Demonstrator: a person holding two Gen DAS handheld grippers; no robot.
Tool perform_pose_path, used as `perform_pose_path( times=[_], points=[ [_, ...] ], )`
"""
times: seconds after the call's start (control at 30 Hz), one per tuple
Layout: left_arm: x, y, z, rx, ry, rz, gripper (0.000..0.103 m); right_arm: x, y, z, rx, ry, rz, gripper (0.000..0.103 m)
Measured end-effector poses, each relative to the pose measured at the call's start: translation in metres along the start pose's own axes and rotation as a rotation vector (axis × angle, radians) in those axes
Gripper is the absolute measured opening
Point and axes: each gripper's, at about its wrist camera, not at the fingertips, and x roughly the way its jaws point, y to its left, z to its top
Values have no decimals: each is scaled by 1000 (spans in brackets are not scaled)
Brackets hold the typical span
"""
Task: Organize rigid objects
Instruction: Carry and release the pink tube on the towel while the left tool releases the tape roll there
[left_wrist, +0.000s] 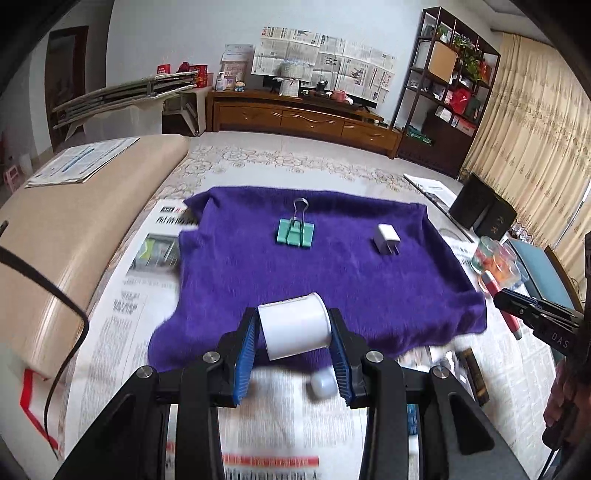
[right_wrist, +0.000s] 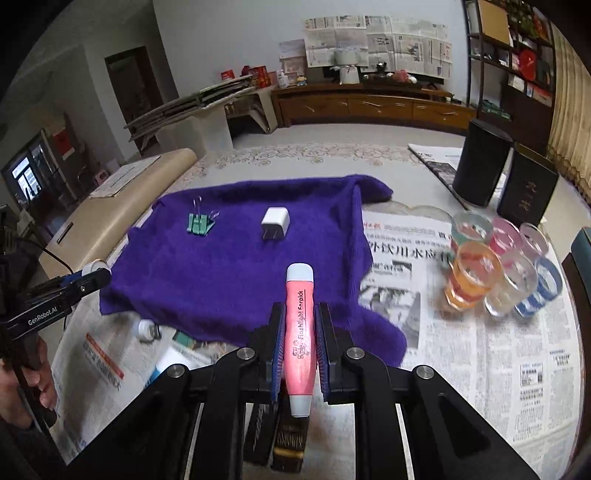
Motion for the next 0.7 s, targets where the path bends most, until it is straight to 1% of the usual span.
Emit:
perform_pose_path(
  times=[0.2,0.37,0.53,0.6,0.7],
  points=[
    [25,4,29,7,-10,0,35,25,2,30,16,0,6,16],
    [57,2,45,16,27,-17,35,59,0,46,28,36,-6,16],
    [91,-3,48,41,85,-7,35,94,3,45,12,94,-25,16],
    [98,-3,49,39,98,-13,35,102,4,43,3,113,-33,16],
    [107,-6,49,57,124,4,35,112,4,40,-6,136,-49,16]
  ],
)
